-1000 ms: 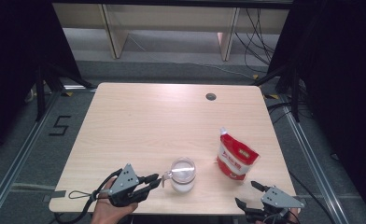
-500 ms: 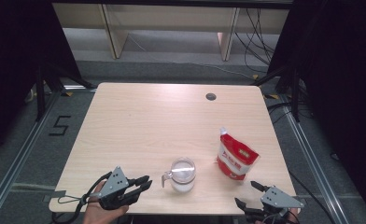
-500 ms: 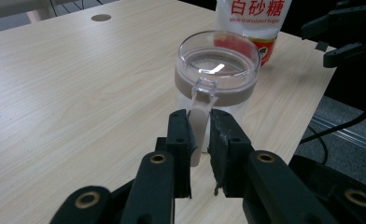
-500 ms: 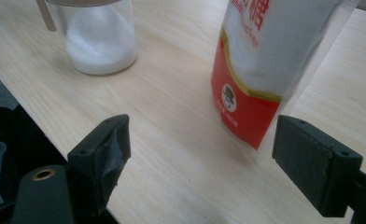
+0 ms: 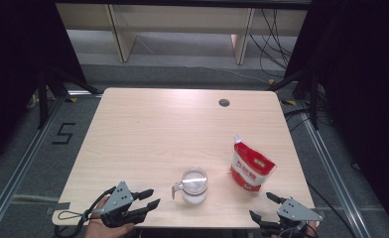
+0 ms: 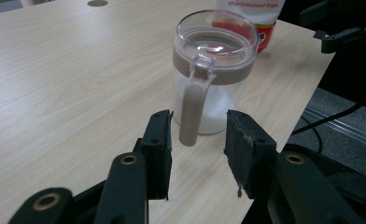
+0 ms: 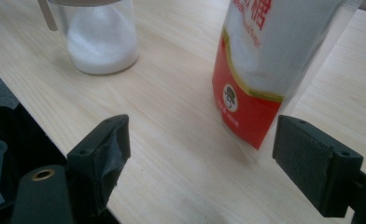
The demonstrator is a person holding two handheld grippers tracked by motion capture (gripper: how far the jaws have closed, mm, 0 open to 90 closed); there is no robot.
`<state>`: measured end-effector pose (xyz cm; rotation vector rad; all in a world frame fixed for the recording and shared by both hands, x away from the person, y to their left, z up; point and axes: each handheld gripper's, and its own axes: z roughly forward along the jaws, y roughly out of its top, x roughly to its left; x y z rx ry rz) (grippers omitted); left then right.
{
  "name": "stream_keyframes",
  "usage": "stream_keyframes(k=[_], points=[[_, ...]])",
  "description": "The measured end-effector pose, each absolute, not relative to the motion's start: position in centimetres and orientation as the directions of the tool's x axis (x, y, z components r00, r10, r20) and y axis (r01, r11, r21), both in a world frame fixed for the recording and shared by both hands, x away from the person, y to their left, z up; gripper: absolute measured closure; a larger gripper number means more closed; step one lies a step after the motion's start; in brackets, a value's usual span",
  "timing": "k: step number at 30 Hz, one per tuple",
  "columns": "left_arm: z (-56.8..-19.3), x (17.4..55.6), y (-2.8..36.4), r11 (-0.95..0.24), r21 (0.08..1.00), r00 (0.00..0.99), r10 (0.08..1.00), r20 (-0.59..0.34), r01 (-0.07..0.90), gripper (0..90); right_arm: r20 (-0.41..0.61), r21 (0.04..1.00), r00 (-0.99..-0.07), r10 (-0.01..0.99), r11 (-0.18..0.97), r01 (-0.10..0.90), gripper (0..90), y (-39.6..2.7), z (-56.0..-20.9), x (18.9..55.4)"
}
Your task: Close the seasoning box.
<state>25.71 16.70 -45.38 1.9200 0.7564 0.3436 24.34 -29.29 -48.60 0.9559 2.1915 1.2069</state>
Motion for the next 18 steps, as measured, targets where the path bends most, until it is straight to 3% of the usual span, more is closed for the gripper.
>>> stream_keyframes(k=[18], points=[[-46.8,24.9,17.1,-0.33,0.864,0.76,0.644,-0.087,0.379,33.9,-0.071,0.86,-0.66,0.748,0.381,0.34,19.8,-29.3,-48.6,24.4]])
